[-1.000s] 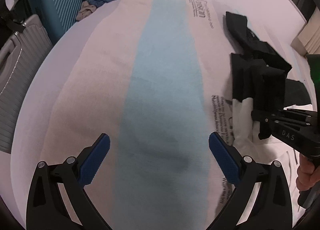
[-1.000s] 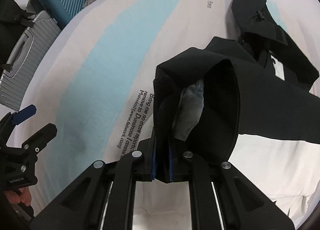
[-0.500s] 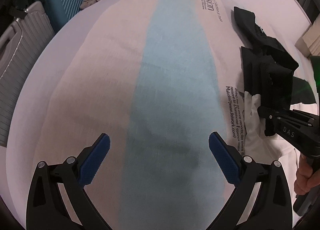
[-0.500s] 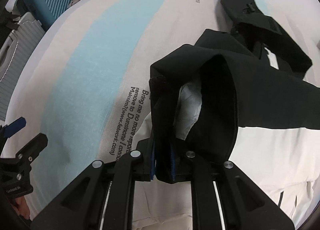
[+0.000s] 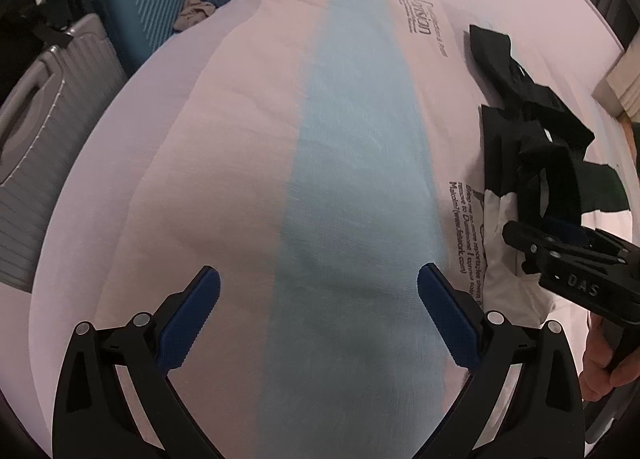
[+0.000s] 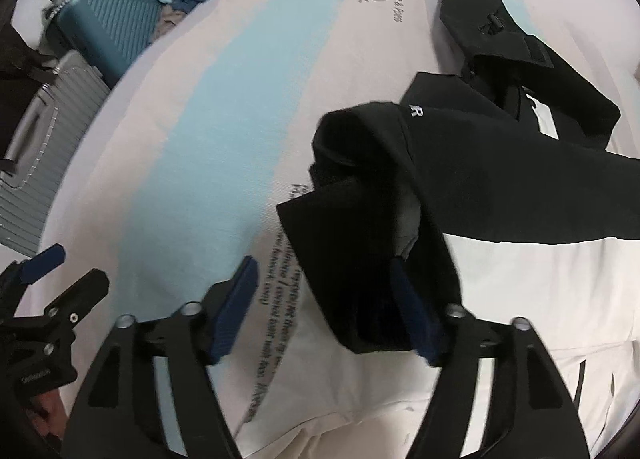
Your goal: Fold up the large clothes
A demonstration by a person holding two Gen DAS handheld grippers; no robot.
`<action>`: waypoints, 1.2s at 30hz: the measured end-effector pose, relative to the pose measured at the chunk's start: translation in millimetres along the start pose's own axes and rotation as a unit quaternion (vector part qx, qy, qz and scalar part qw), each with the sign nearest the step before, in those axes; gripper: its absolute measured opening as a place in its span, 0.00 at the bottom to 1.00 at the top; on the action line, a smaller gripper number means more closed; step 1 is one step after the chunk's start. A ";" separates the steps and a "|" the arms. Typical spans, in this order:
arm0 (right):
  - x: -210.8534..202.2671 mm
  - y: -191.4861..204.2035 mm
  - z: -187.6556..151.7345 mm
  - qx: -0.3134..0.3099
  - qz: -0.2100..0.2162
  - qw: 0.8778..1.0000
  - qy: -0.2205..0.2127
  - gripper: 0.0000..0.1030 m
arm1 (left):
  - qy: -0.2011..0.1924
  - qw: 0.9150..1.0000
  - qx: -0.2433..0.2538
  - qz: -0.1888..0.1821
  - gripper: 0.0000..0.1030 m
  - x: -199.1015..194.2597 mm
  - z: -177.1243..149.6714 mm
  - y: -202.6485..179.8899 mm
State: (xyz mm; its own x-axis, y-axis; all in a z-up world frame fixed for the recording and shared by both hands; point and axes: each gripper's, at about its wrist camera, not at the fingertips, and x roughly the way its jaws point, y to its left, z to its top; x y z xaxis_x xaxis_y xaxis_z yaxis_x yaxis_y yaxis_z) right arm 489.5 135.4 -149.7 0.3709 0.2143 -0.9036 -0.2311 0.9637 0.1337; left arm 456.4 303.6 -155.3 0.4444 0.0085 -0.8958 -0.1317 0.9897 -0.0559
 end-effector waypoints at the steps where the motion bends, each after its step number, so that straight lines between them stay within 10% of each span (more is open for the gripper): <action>1: -2.5 1.0 0.4 0.000 0.004 1.000 -0.002 0.71 | 0.000 1.000 -0.002 0.002 0.94 -3.2 -0.2 1.6; 12: -28.0 -0.1 0.6 0.008 0.009 1.000 -0.012 0.93 | 0.005 1.000 -0.003 0.001 0.94 -20.9 -4.8 2.4; 23: -90.1 -22.7 -6.5 0.016 0.033 0.999 -0.034 0.93 | -0.008 1.000 0.016 0.006 0.94 -67.4 1.4 -36.1; 36: -156.2 -176.5 -8.6 -0.025 0.071 0.992 -0.098 0.93 | -0.002 0.998 0.055 -0.026 0.94 -71.2 28.8 -169.5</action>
State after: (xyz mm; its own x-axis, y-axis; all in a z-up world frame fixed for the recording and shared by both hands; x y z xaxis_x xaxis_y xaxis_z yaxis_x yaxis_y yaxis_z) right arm 464.6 -69.6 -35.6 0.4979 0.3784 -0.7803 -0.3359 0.9137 0.2287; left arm 472.6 139.4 -69.3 0.4510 -0.0440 -0.8915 -0.0104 0.9985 -0.0545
